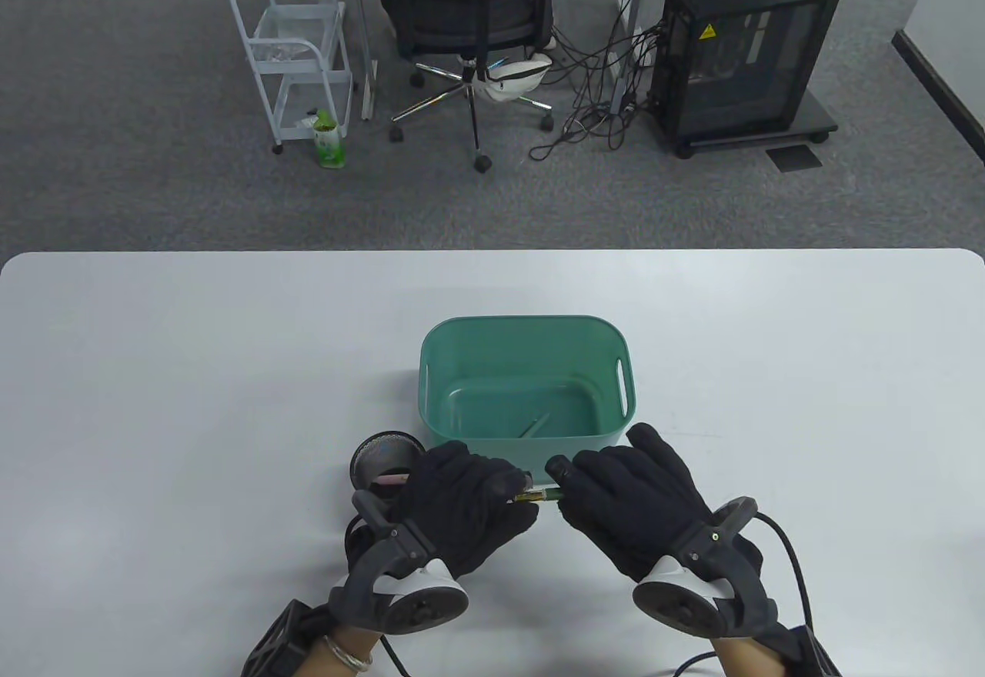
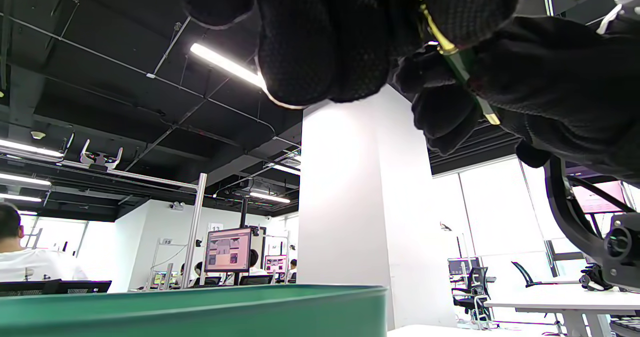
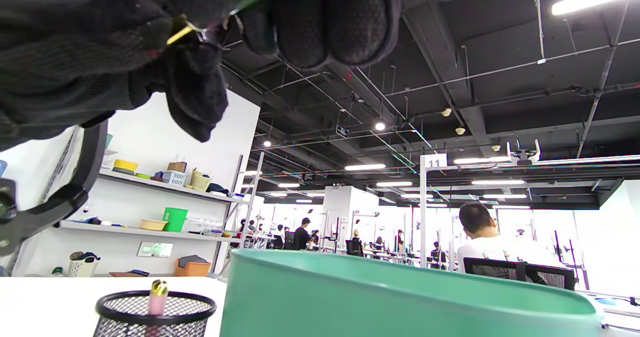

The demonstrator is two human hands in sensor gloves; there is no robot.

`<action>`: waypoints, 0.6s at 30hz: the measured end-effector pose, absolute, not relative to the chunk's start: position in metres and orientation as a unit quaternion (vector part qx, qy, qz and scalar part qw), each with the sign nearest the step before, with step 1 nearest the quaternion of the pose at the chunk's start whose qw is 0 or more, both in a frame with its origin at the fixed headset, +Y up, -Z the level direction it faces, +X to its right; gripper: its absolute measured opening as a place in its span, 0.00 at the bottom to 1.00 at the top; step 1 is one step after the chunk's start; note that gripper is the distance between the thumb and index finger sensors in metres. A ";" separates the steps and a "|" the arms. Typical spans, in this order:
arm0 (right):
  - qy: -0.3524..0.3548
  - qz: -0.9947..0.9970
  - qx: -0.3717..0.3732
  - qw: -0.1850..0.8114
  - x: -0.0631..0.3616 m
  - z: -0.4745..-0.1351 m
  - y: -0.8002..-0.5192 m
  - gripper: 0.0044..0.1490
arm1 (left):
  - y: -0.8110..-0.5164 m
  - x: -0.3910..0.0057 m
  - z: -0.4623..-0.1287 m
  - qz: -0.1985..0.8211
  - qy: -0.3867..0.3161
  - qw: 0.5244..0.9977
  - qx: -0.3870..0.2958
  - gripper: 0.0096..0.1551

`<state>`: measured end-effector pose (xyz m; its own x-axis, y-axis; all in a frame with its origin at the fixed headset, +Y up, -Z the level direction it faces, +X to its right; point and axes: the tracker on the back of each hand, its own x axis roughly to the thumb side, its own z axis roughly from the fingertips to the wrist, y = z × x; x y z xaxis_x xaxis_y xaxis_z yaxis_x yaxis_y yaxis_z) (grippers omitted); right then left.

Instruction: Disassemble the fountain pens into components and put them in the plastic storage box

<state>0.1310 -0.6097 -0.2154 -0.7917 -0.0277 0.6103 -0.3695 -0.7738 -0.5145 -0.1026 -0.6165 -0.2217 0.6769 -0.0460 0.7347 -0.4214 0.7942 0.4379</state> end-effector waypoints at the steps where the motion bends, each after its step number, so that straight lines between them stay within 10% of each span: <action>1: -0.322 0.890 0.308 0.096 0.131 -0.215 -0.610 0.28 | -0.616 -0.103 -0.222 0.109 -0.387 0.864 0.302 0.24; 18: -0.325 0.887 0.312 0.097 0.130 -0.212 -0.610 0.28 | -0.617 -0.104 -0.223 0.127 -0.398 0.857 0.301 0.28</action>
